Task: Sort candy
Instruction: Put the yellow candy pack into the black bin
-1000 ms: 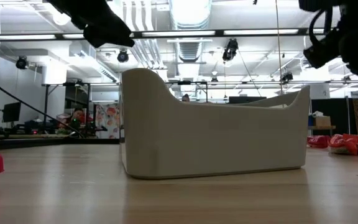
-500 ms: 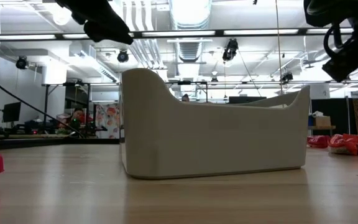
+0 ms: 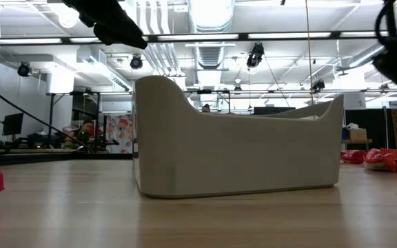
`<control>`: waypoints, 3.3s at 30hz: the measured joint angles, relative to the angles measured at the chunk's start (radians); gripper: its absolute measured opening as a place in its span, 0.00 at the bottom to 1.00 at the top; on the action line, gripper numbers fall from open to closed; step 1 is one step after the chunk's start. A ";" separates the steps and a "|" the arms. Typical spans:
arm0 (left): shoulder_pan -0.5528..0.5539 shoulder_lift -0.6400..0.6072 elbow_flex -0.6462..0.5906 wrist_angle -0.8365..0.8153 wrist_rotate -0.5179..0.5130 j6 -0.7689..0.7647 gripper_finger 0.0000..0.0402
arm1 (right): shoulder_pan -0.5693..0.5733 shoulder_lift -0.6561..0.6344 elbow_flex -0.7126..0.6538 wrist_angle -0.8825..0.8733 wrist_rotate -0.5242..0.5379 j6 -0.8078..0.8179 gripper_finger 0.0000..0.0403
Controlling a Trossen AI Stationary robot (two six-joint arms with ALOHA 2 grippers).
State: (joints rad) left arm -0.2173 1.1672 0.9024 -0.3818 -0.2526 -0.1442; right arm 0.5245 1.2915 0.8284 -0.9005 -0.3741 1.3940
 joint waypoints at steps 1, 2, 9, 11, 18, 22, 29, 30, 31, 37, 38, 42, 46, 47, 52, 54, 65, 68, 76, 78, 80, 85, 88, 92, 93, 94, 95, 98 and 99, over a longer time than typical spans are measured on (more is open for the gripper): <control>0.000 0.001 0.000 0.000 0.000 -0.002 0.38 | 0.019 0.000 0.000 0.013 0.000 0.004 0.29; 0.000 0.002 0.000 0.000 0.000 -0.003 0.38 | 0.038 0.000 0.000 0.023 0.000 0.005 0.29; 0.000 0.008 0.000 0.007 0.000 0.004 0.38 | 0.143 0.000 -0.022 0.024 0.034 0.136 0.29; 0.001 0.008 0.001 0.007 0.000 0.004 0.38 | 0.159 0.000 -0.032 0.026 0.064 0.166 0.29; 0.001 0.006 0.001 -0.008 0.000 0.005 0.38 | 0.172 0.000 -0.048 0.056 0.100 0.246 0.29; 0.001 0.006 0.001 -0.049 0.000 0.005 0.38 | 0.171 0.000 -0.048 0.084 0.179 0.266 0.29; 0.001 0.009 0.001 -0.031 0.000 0.005 0.38 | 0.174 0.000 -0.048 0.113 0.191 0.321 0.29; 0.001 0.009 0.001 -0.029 0.000 0.005 0.38 | 0.174 0.000 -0.048 0.119 0.191 0.323 0.29; 0.001 0.009 0.001 -0.026 0.000 0.005 0.38 | 0.174 0.000 -0.048 0.121 0.191 0.324 0.29; 0.001 0.009 0.001 -0.020 0.000 0.003 0.38 | 0.187 0.009 -0.049 0.130 0.192 0.333 0.29; 0.001 0.009 0.001 -0.017 0.000 0.000 0.38 | 0.193 0.016 -0.049 0.131 0.192 0.336 0.29; 0.001 0.014 0.001 -0.001 0.000 -0.023 0.38 | 0.217 0.068 -0.050 0.134 0.186 0.323 0.29; 0.001 0.022 0.001 0.025 0.000 -0.023 0.38 | 0.223 0.142 -0.050 0.137 0.185 0.258 0.29; 0.001 0.024 0.001 0.031 0.000 -0.023 0.38 | 0.224 0.164 -0.050 0.137 0.184 0.236 0.29; 0.001 0.025 0.001 0.043 0.000 -0.023 0.38 | 0.224 0.259 -0.046 0.149 0.183 0.120 0.28; 0.001 0.025 0.001 0.043 0.000 -0.023 0.38 | 0.221 0.282 -0.046 0.150 0.182 0.102 0.26; 0.001 0.025 0.001 0.045 -0.002 -0.020 0.38 | 0.224 0.215 -0.051 0.145 0.261 0.094 0.03; 0.001 0.025 0.001 0.044 -0.002 -0.011 0.38 | 0.220 0.171 -0.053 0.136 0.384 0.102 0.02; 0.001 0.025 0.000 0.044 -0.003 -0.007 0.38 | 0.221 0.027 -0.053 0.117 0.749 0.126 0.02; 0.001 0.025 0.000 0.045 -0.003 -0.007 0.38 | 0.221 -0.002 -0.053 0.116 0.769 0.123 0.02; 0.000 0.025 0.000 0.044 -0.002 -0.007 0.38 | 0.221 -0.023 -0.053 0.113 0.767 0.112 0.02; 0.000 0.025 -0.001 0.044 -0.002 -0.007 0.38 | 0.221 -0.045 -0.053 0.110 0.768 0.095 0.02; 0.000 0.025 -0.001 0.044 -0.002 -0.007 0.38 | 0.221 -0.045 -0.052 0.113 0.826 0.074 0.02; 0.000 0.025 -0.001 0.045 -0.002 -0.007 0.38 | 0.221 -0.046 -0.052 0.116 0.928 0.045 0.02; 0.000 0.025 -0.001 0.045 -0.002 -0.007 0.38 | 0.221 -0.046 -0.052 0.117 0.959 0.042 0.02; 0.000 0.025 -0.001 0.045 -0.002 -0.007 0.38 | 0.221 -0.046 -0.052 0.117 0.997 0.034 0.02; 0.000 0.025 -0.001 0.044 -0.002 -0.007 0.38 | 0.221 -0.048 -0.052 0.117 1.039 0.029 0.02; 0.000 0.025 -0.002 0.045 -0.002 -0.007 0.38 | 0.218 -0.065 -0.051 0.118 1.187 0.015 0.02; 0.000 0.025 -0.002 0.045 -0.002 -0.005 0.38 | 0.214 -0.072 -0.051 0.117 1.232 0.002 0.02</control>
State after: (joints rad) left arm -0.2173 1.1923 0.9009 -0.3370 -0.2550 -0.1495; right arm 0.7387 1.2197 0.7769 -0.7834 0.8581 1.3956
